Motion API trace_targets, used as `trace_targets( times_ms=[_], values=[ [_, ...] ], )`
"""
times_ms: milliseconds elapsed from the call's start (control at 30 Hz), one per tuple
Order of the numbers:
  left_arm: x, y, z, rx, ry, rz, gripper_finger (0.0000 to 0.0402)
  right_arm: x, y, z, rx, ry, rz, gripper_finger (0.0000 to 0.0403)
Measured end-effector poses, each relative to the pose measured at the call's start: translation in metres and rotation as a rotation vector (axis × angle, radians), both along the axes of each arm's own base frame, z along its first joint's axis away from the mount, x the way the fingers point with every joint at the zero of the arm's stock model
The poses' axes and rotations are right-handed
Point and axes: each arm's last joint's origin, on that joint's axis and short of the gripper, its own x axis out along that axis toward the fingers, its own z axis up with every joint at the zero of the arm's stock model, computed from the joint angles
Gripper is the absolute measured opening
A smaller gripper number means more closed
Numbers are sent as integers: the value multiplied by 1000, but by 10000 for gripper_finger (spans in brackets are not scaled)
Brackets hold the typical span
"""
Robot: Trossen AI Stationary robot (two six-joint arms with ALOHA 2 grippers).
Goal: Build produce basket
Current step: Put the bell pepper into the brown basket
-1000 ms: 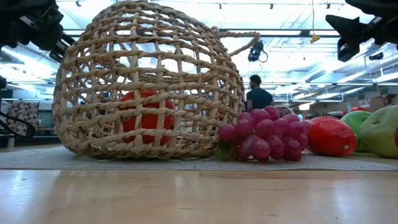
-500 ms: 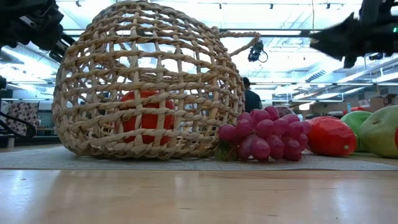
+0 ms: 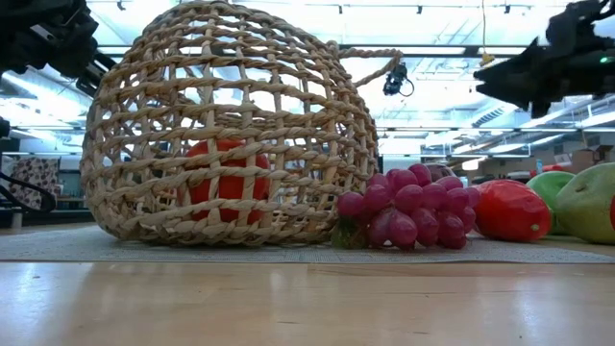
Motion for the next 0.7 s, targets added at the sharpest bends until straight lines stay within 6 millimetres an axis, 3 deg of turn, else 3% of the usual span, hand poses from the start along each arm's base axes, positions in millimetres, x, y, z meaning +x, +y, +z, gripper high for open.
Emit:
trace_targets(
  times_ms=[200, 700],
  values=[
    [0, 0, 0, 0, 0, -1, 121, -1, -14, 7, 10, -11, -159, 195],
    [0, 0, 0, 0, 0, 0, 121, 20, -37, -15, 248, 66, -174, 192]
  ],
)
